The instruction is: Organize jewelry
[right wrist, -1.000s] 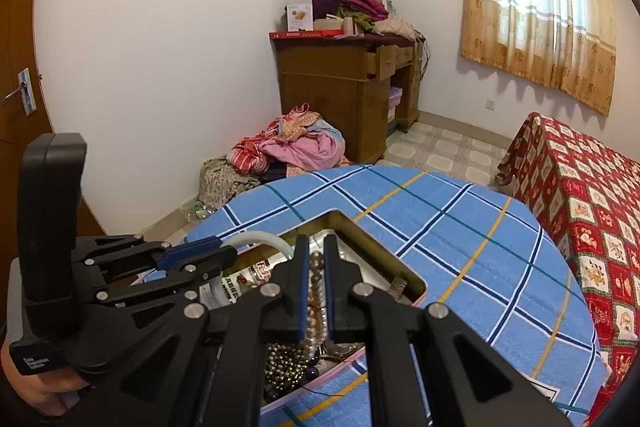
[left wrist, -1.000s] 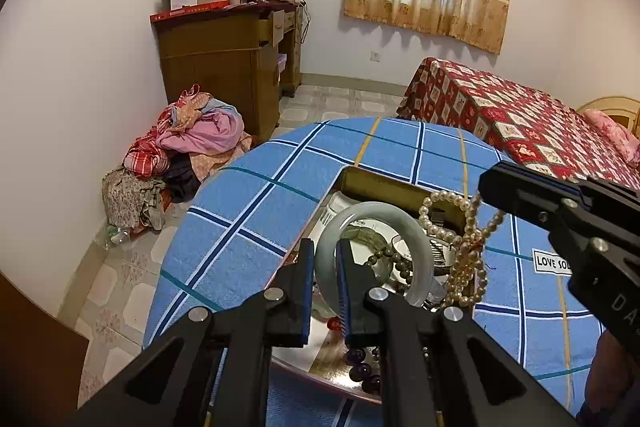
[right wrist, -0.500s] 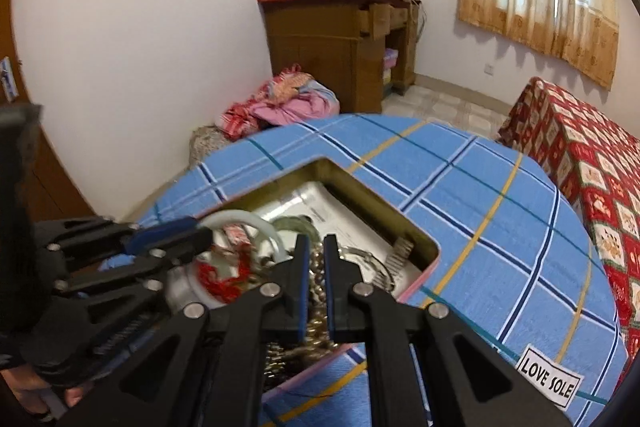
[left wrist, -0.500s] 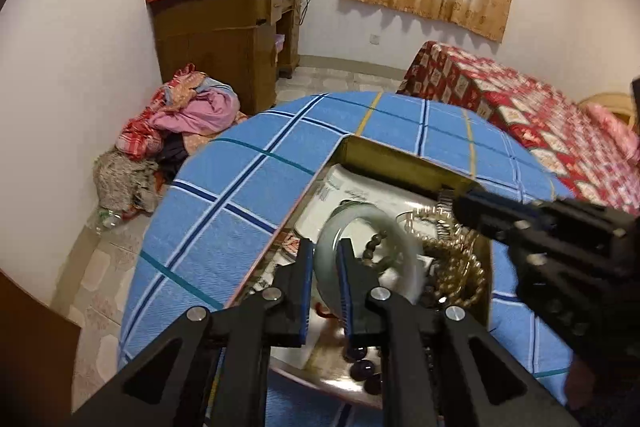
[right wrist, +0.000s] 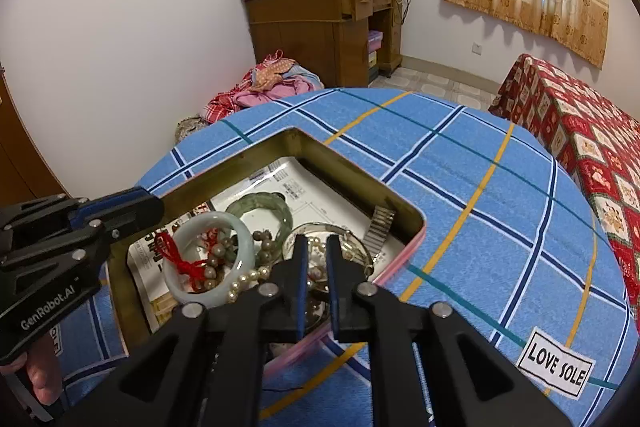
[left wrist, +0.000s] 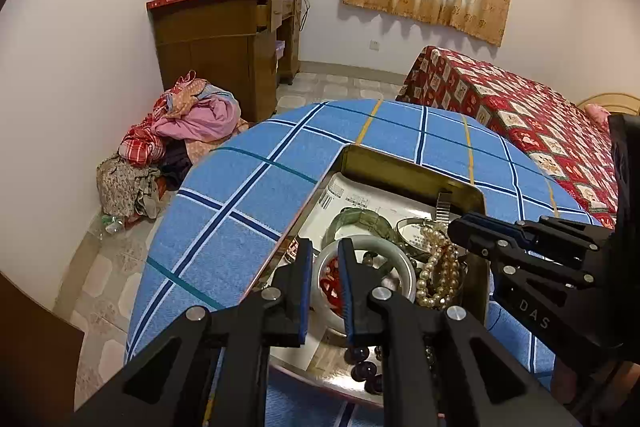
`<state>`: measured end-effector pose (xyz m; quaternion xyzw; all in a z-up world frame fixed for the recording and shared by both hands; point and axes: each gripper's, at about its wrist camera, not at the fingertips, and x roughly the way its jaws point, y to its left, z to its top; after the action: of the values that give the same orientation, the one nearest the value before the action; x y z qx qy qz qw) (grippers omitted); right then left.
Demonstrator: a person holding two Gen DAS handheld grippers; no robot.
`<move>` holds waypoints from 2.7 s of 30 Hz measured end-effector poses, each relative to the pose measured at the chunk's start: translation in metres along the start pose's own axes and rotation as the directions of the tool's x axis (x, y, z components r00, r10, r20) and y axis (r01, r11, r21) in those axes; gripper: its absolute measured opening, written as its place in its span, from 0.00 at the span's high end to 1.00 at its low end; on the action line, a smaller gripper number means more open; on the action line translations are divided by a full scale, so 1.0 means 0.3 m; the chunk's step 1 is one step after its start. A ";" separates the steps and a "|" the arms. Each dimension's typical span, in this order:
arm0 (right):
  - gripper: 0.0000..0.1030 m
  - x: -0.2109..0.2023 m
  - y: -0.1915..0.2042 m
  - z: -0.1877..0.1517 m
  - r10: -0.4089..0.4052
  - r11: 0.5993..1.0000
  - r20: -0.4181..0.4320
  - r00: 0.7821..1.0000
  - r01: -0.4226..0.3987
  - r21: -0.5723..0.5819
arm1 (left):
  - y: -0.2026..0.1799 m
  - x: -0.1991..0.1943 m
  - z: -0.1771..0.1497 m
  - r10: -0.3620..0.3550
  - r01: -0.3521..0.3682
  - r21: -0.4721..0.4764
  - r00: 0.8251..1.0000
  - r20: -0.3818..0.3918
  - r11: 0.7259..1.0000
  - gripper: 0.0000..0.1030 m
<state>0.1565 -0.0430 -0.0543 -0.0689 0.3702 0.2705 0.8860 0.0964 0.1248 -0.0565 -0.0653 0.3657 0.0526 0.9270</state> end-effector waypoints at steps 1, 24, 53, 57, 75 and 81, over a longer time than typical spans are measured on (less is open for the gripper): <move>0.74 -0.003 0.001 -0.002 0.000 1.000 0.000 1.000 0.000 0.001 | 0.000 0.002 -0.001 0.001 -0.001 0.000 1.000 -0.005 1.000 0.88; 0.29 -0.214 -0.008 -0.051 -0.054 0.997 0.124 0.991 0.048 0.053 | 0.012 -0.157 -0.013 0.079 -0.079 -0.014 0.994 0.077 0.997 0.25; 0.26 -0.278 -0.002 -0.075 -0.059 0.997 0.158 0.986 0.051 0.058 | -0.033 -0.236 0.004 0.066 -0.068 0.012 0.991 0.119 0.998 0.25; 0.26 -0.279 -0.003 -0.078 -0.059 0.997 0.158 0.986 0.050 0.056 | -0.037 -0.242 0.002 0.065 -0.067 0.014 0.990 0.122 0.998 0.25; 0.24 -0.286 0.001 -0.090 -0.059 0.997 0.165 0.985 0.050 0.058 | -0.051 -0.257 0.003 0.061 -0.066 0.037 0.989 0.133 0.997 0.25; 0.24 -0.288 0.001 -0.090 -0.059 0.997 0.166 0.984 0.050 0.059 | -0.056 -0.264 0.006 0.054 -0.063 0.056 0.988 0.142 0.996 0.25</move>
<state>0.0897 -0.0884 -0.0137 -0.0317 0.2995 0.2406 0.9227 0.0426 0.1046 0.0003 -0.0225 0.3028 0.0731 0.9500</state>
